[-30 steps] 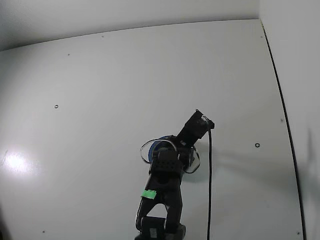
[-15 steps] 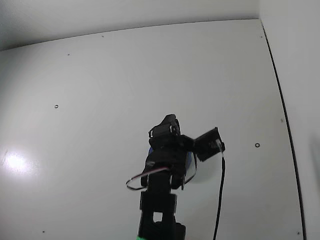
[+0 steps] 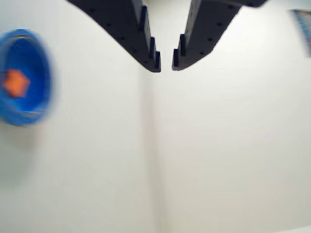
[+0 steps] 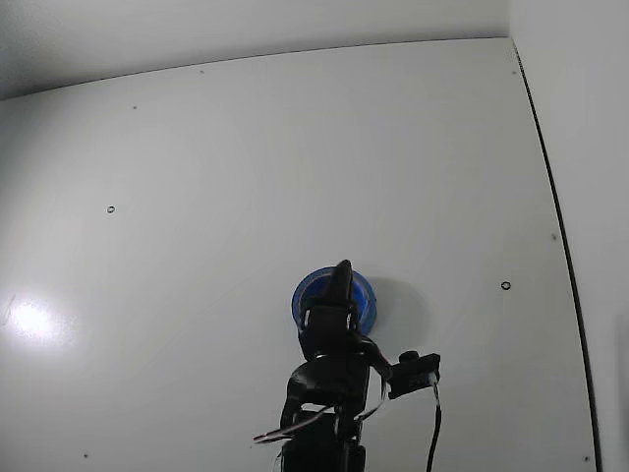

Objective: Grasp a block and put it in the bin.

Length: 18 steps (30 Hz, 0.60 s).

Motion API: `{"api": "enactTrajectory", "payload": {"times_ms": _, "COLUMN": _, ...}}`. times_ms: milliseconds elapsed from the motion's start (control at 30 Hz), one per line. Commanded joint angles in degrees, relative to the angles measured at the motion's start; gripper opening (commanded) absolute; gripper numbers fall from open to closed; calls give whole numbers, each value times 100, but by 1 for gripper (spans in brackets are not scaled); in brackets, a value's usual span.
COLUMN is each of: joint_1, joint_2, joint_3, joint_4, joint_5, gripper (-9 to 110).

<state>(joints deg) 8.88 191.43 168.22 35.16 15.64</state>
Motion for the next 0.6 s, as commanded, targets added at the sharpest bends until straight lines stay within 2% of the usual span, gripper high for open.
{"api": "enactTrajectory", "payload": {"times_ms": 0, "joint_1": -44, "joint_2": -9, "joint_3": 1213, "joint_4": 88, "joint_5": 0, "gripper": 2}}
{"api": "enactTrajectory", "payload": {"times_ms": 167, "joint_1": -580, "joint_2": -185, "joint_3": 1380, "joint_4": 940, "joint_5": -79, "gripper": 2}}
{"api": "enactTrajectory", "payload": {"times_ms": 300, "joint_1": -1301, "joint_2": -123, "joint_3": 1239, "joint_4": 1459, "joint_5": -633, "gripper": 0}}
{"api": "enactTrajectory", "payload": {"times_ms": 567, "joint_1": -1740, "joint_2": -123, "joint_3": 1230, "joint_4": 1556, "joint_5": -993, "gripper": 0}}
